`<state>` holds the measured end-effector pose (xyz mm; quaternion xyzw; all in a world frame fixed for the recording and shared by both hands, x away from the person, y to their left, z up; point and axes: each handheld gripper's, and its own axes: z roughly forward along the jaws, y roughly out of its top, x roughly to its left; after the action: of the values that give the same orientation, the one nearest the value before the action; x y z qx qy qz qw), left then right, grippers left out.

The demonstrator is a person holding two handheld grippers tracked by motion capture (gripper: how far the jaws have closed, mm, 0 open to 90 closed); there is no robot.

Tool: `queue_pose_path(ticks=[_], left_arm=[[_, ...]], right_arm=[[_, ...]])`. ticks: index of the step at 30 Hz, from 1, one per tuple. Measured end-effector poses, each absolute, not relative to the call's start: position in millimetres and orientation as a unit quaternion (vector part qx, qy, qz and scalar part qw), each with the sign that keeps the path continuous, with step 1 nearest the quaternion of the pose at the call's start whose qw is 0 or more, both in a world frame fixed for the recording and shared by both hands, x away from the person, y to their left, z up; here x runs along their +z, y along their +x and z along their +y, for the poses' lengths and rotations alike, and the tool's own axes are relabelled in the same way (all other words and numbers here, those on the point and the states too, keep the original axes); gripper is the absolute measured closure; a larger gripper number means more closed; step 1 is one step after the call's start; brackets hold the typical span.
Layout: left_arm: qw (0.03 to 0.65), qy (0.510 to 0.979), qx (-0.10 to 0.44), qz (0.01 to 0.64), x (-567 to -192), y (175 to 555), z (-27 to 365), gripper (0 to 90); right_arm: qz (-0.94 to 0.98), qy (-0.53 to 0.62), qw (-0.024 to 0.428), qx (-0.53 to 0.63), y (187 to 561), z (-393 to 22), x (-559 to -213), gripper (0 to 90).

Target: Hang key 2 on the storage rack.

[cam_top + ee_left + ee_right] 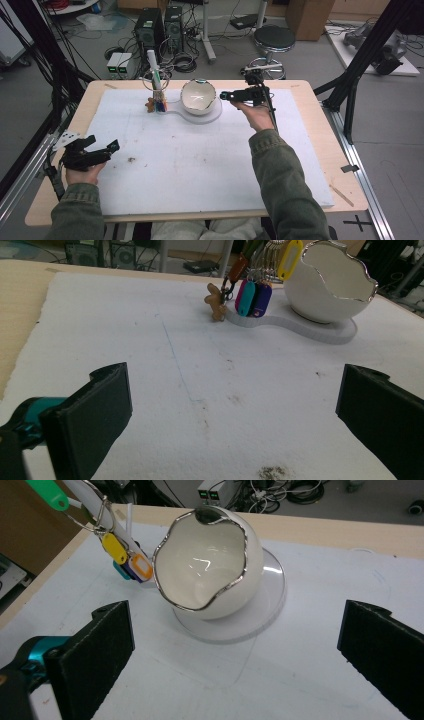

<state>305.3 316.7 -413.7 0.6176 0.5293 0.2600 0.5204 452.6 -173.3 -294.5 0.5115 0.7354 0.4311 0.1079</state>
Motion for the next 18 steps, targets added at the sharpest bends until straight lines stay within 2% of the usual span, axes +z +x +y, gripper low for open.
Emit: queue_pose_path(ticks=[18], left_arm=[[0.520,0.617,0.259,0.531,-414,306,316,1.9]], right_arm=[[0.719,0.542,0.106,0.422,432,-222,-319,0.7]])
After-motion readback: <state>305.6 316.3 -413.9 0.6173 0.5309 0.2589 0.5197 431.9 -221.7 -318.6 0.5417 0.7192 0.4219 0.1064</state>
